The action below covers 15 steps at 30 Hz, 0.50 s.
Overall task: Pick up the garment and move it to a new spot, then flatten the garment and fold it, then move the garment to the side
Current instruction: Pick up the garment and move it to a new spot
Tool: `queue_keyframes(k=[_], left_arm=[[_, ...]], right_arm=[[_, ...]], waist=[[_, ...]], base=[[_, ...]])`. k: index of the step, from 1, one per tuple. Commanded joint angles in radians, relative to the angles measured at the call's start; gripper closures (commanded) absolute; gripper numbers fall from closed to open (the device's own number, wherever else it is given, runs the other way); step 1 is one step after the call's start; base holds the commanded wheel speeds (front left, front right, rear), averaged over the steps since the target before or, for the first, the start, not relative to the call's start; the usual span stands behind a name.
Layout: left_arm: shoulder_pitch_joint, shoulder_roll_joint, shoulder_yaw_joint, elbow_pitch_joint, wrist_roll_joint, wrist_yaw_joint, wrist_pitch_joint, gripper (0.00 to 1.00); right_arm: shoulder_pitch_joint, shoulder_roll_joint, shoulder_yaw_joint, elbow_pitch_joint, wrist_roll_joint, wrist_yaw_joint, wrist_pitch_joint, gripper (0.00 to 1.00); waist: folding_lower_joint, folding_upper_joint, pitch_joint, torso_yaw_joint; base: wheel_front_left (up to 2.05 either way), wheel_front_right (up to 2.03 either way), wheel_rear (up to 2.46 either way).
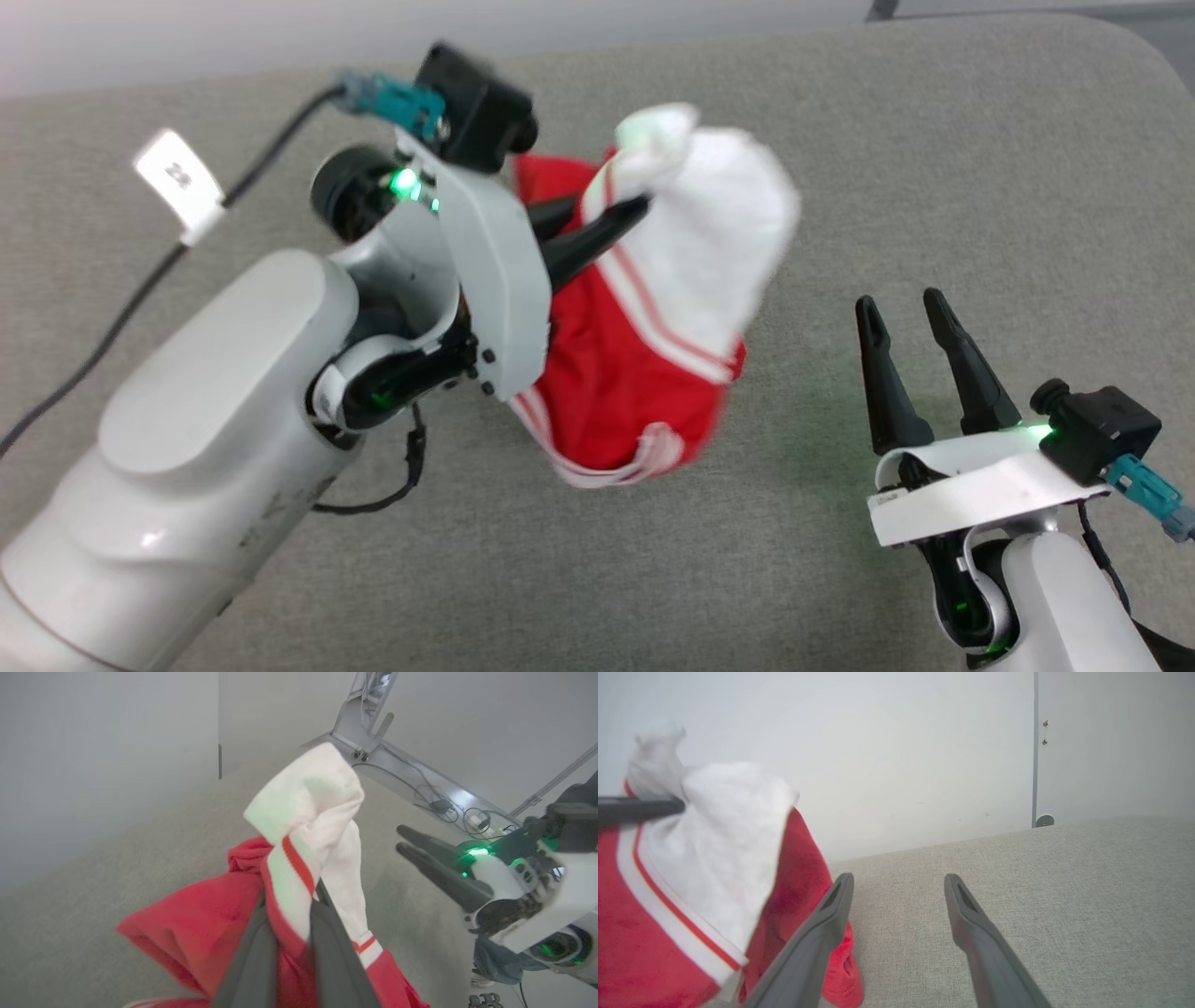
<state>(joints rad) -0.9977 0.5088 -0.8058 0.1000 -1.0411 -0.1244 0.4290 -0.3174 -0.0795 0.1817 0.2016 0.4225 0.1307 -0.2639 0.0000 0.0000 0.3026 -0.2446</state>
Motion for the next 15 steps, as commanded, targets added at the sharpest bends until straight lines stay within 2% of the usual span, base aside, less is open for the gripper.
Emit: queue_keyframes(k=[1,7,15], left_arm=[[0.014,-0.001,-0.006,0.015,0.01,-0.004,-0.008,1.0],[-0.011,-0.018,-0.082,0.238,0.027,-0.007,-0.041,1.0],[-0.07,-0.03,-0.218,0.461,0.038,-0.008,-0.081,1.0]], right_arm=[[-0.008,0.004,-0.001,-0.002,0.005,0.0,0.0,0.0],[-0.025,0.016,-0.012,-0.009,0.017,0.0,0.0,0.0],[-0.039,0.026,-0.01,-0.016,0.034,0.0,0.0,0.0]], waist=[[0.0,0.0,0.016,-0.015],[0.0,0.0,0.054,-0.054],[0.0,0.0,0.107,-0.11]], base=[[0.0,0.0,0.0],[0.0,0.0,0.0],[0.0,0.0,0.0]])
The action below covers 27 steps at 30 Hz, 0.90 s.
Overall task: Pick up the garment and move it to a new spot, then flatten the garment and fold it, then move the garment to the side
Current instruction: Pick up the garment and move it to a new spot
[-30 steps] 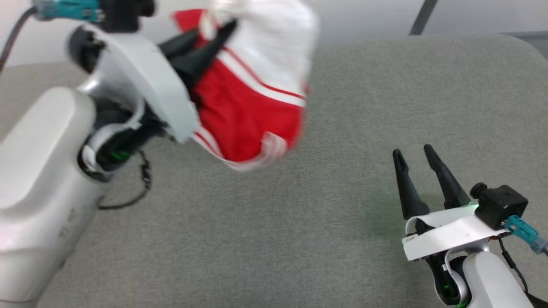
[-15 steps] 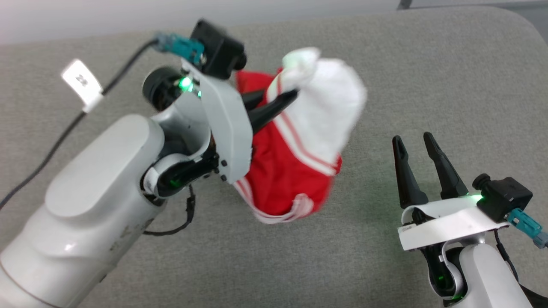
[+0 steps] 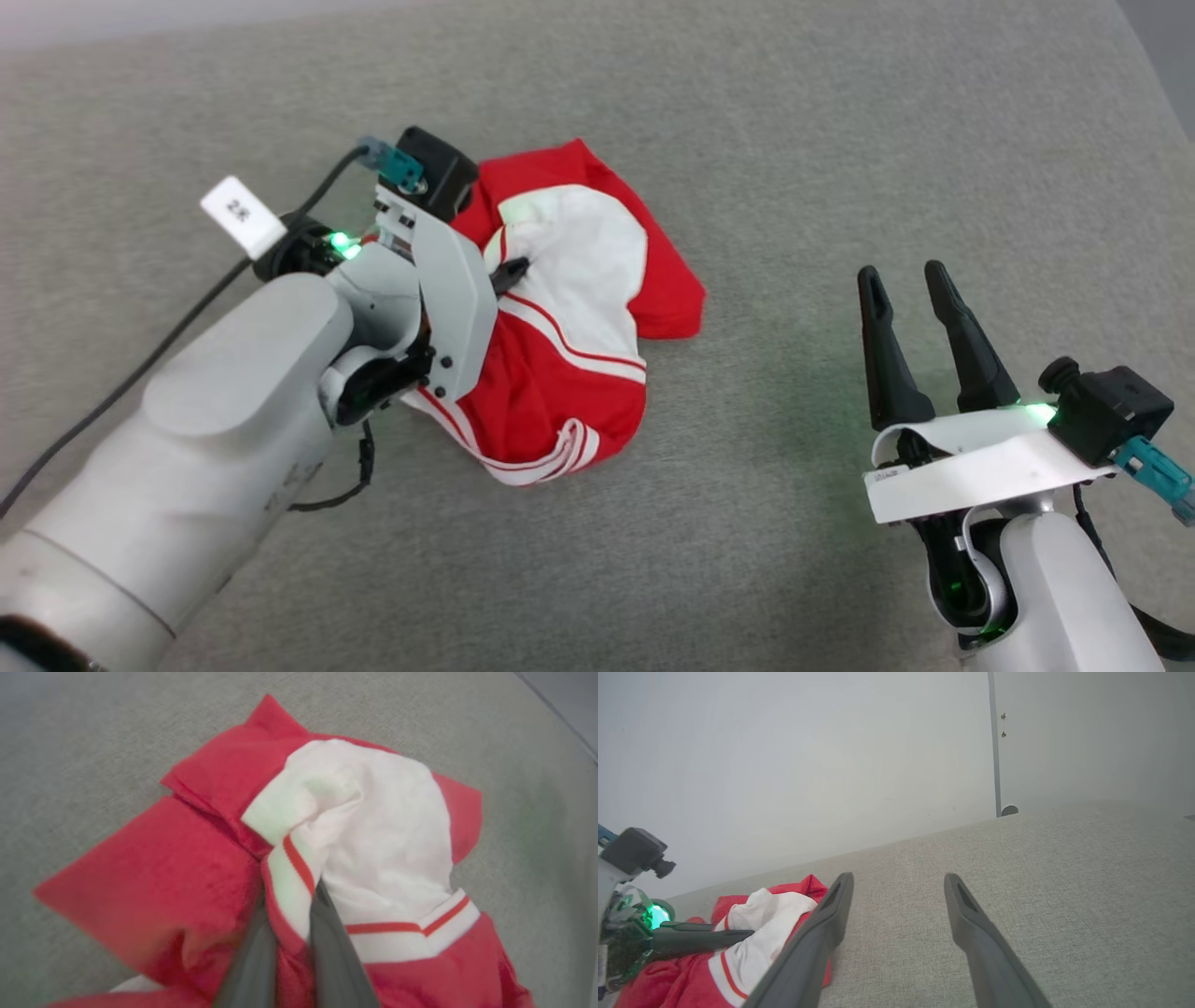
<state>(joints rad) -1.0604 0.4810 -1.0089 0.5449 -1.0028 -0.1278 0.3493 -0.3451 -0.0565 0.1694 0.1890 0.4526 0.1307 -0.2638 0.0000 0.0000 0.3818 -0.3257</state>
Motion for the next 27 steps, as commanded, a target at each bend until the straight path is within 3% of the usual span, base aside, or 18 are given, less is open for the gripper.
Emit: queue_keyframes(k=[1,8,13,14,16,17,18,27], left_arm=[[-0.012,-0.003,-0.036,0.04,-0.003,-0.004,-0.001,1.0],[-0.024,0.003,-0.185,0.175,-0.016,0.003,0.02,1.0],[-0.035,-0.006,-0.239,0.201,-0.052,0.003,-0.019,1.0],[-0.042,-0.01,-0.243,0.2,-0.06,0.003,-0.033,0.83],[-0.054,-0.016,-0.248,0.194,-0.078,0.002,-0.064,0.31],[-0.059,-0.02,-0.25,0.187,-0.085,0.002,-0.081,0.2],[-0.065,-0.023,-0.251,0.179,-0.094,0.001,-0.102,0.02],[-0.095,-0.025,-0.245,0.065,-0.167,-0.001,-0.335,0.0]], right_arm=[[-0.013,0.004,0.006,-0.003,0.006,0.0,0.0,0.0],[-0.026,0.006,0.02,-0.01,0.031,0.0,0.0,0.0],[-0.026,0.006,0.019,-0.008,0.035,0.0,0.0,0.0],[-0.024,0.006,0.017,-0.006,0.029,0.0,0.0,0.0],[-0.018,0.006,0.015,0.0,0.015,0.0,0.0,0.0],[-0.015,0.006,0.014,0.004,0.008,0.0,0.0,0.0],[-0.011,0.006,0.012,0.008,-0.001,0.0,0.0,0.0],[0.047,-0.041,0.001,0.042,-0.049,0.0,0.0,0.0]], waist=[[0.0,0.0,0.034,-0.036],[0.0,0.0,0.062,-0.072],[0.0,0.0,0.058,-0.071],[0.0,0.0,0.052,-0.066],[0.0,0.0,0.034,-0.049],[0.0,0.0,0.023,-0.039],[0.0,0.0,0.01,-0.027],[0.0,0.0,-0.137,0.103]], base=[[0.0,0.0,0.0],[0.0,0.0,0.0],[0.0,0.0,0.0],[0.0,0.0,0.0],[0.0,0.0,0.0],[0.0,0.0,0.0],[0.0,0.0,0.0],[0.0,0.0,0.0]])
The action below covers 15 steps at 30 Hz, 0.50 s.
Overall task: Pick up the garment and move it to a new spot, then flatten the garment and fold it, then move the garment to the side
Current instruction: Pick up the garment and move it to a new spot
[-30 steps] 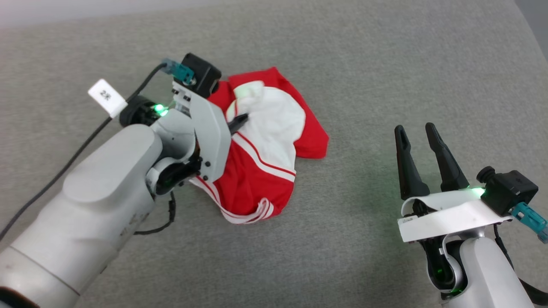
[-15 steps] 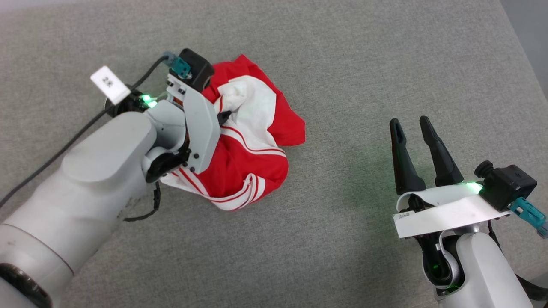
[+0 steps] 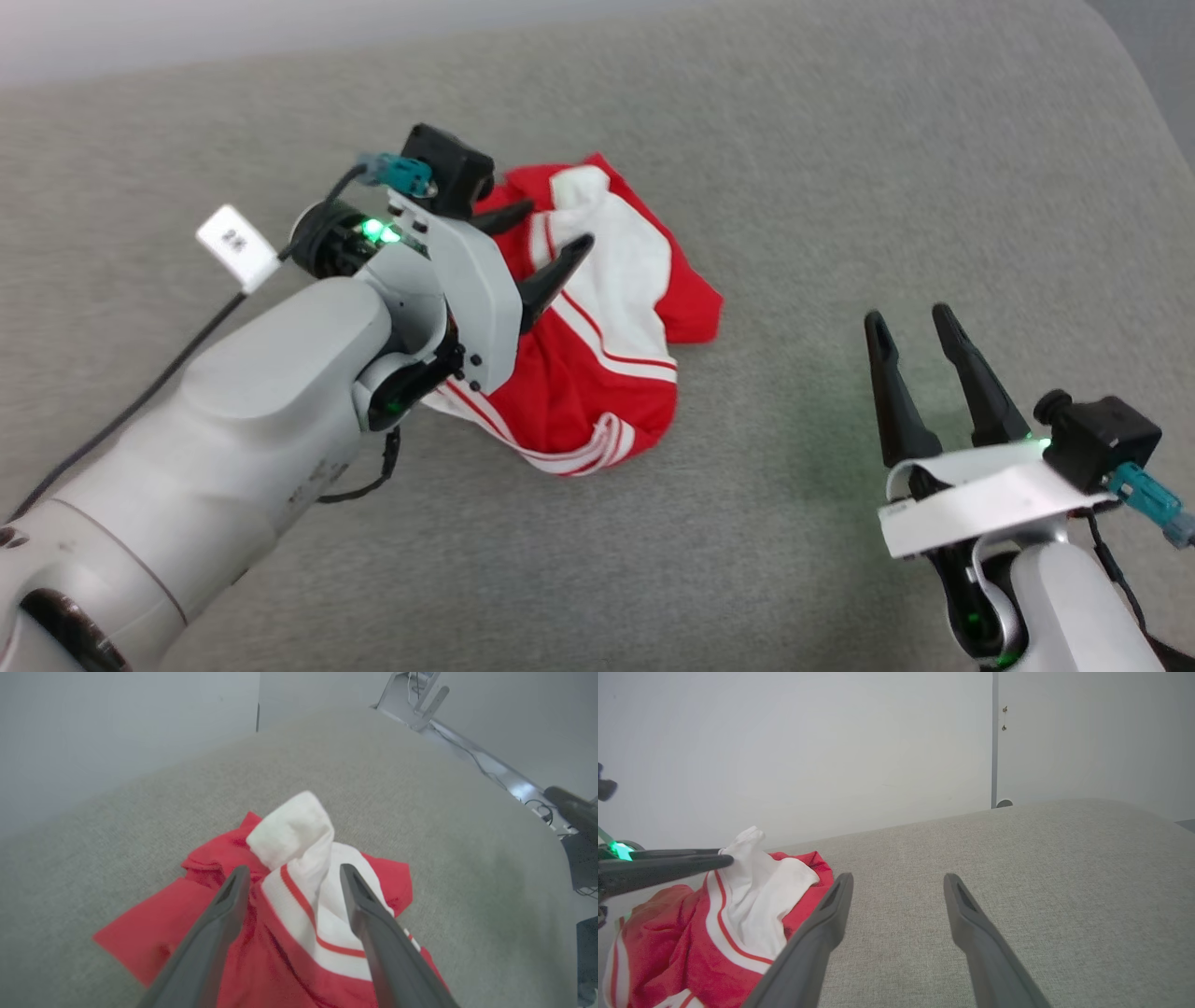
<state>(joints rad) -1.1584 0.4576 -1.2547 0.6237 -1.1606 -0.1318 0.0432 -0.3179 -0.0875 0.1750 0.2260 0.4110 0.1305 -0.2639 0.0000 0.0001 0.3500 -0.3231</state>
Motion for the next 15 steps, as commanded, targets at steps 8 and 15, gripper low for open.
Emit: queue_keyframes(k=[8,15], left_arm=[[0.089,0.049,0.018,-0.097,-0.096,0.003,-0.172,0.0],[0.307,0.087,0.054,-0.071,-0.174,0.004,-0.284,0.0]], right_arm=[[0.095,-0.048,-0.02,0.028,-0.02,0.0,0.0,0.0],[0.146,-0.071,-0.041,0.038,-0.021,0.0,0.0,0.0]], waist=[[0.0,-0.0001,-0.206,0.188],[0.0,-0.0001,-0.245,0.248]], base=[[0.0,0.0,0.0],[0.0,0.0,0.0]])
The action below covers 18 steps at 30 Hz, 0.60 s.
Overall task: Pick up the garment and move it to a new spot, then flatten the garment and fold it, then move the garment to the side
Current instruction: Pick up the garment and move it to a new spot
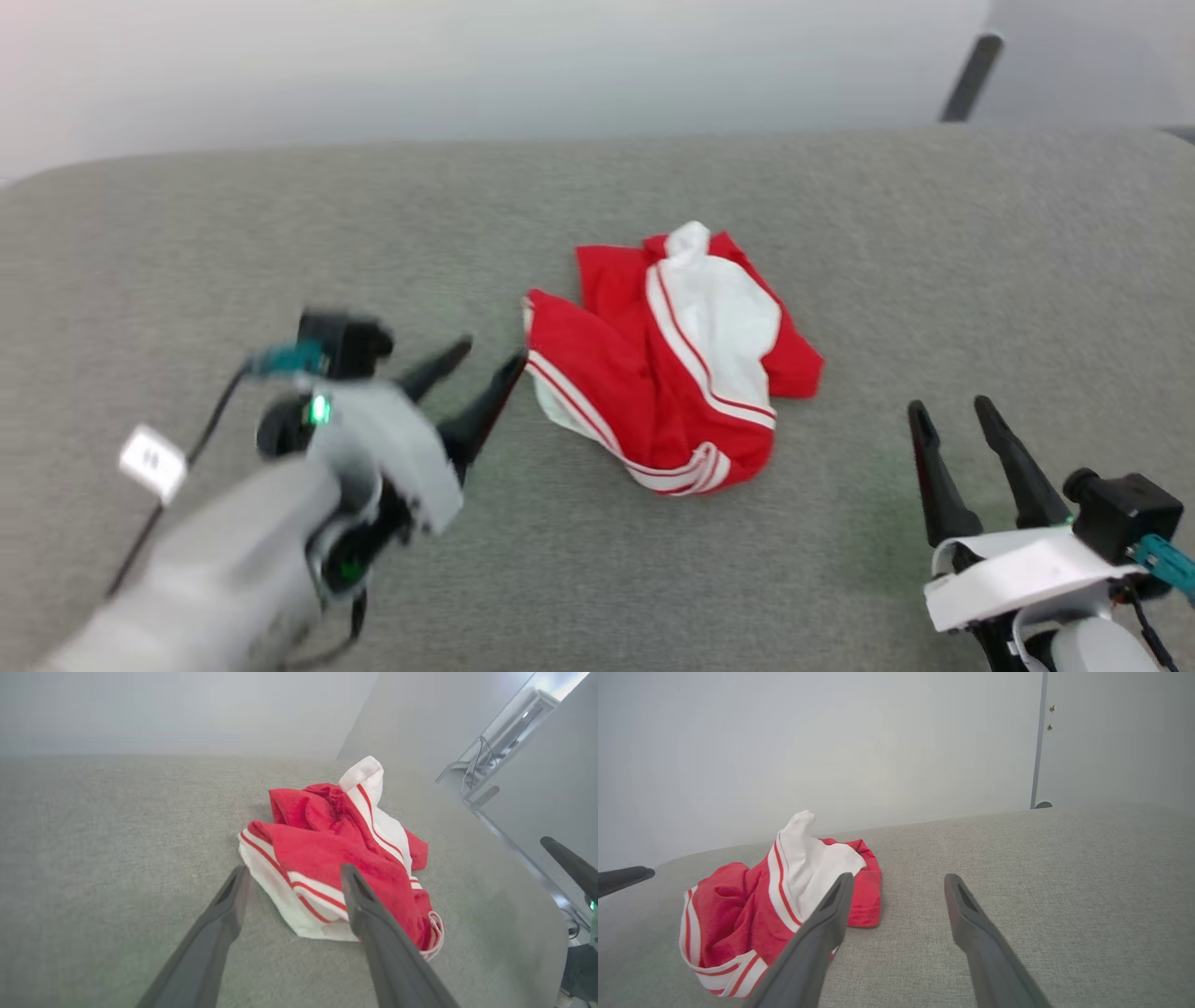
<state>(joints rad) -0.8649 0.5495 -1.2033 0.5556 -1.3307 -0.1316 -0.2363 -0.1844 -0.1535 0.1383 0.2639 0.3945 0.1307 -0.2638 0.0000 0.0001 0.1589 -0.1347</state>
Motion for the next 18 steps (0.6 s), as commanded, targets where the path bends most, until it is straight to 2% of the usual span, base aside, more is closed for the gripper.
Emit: queue_keyframes(k=[1,4,7,10,14,16,17,18], left_arm=[[0.055,-0.001,0.018,0.0,-0.022,0.003,-0.014,0.0],[0.159,0.021,0.081,-0.006,-0.05,0.004,-0.027,0.0],[0.257,0.037,0.205,-0.02,-0.017,0.014,-0.028,0.0],[0.362,0.052,0.349,-0.048,0.065,0.055,-0.027,0.0],[0.509,0.054,0.537,-0.104,0.176,0.081,-0.027,0.0],[0.566,0.047,0.603,-0.14,0.26,0.098,-0.028,0.0],[0.566,0.047,0.603,-0.14,0.26,0.098,-0.028,0.0],[0.611,0.044,0.659,-0.176,0.354,0.12,-0.028,0.0]], right_arm=[[0.023,-0.008,-0.007,0.003,-0.003,0.0,0.0,0.0],[0.035,-0.019,-0.018,-0.002,0.004,0.0,0.0,0.0],[0.058,-0.029,-0.044,-0.007,0.009,0.0,0.0,0.0],[0.074,-0.044,-0.069,-0.011,0.007,0.0,0.0,0.0],[0.105,-0.057,-0.097,-0.019,0.005,0.0,0.006,0.0],[0.113,-0.062,-0.108,-0.027,0.004,0.0,0.01,0.0],[0.113,-0.062,-0.108,-0.027,0.004,0.0,0.01,0.0],[0.118,-0.069,-0.12,-0.033,0.001,0.0,0.015,0.0]], waist=[[0.0,-0.0001,-0.062,0.066],[0.0,-0.0001,-0.067,0.08],[0.0,-0.0001,-0.064,0.096],[0.0,-0.0001,-0.061,0.106],[0.0,-0.0001,-0.064,0.11],[0.0,-0.0001,-0.066,0.11],[0.0,-0.0001,-0.066,0.11],[0.0,-0.0001,-0.068,0.108]], base=[[0.0,0.0,0.0],[0.0,0.0,0.0],[0.0,0.0,0.0],[0.0,0.0,0.0],[0.0,0.0,0.0],[0.0,0.0,0.0],[0.0,0.0,0.0],[0.0,0.0,0.0]])
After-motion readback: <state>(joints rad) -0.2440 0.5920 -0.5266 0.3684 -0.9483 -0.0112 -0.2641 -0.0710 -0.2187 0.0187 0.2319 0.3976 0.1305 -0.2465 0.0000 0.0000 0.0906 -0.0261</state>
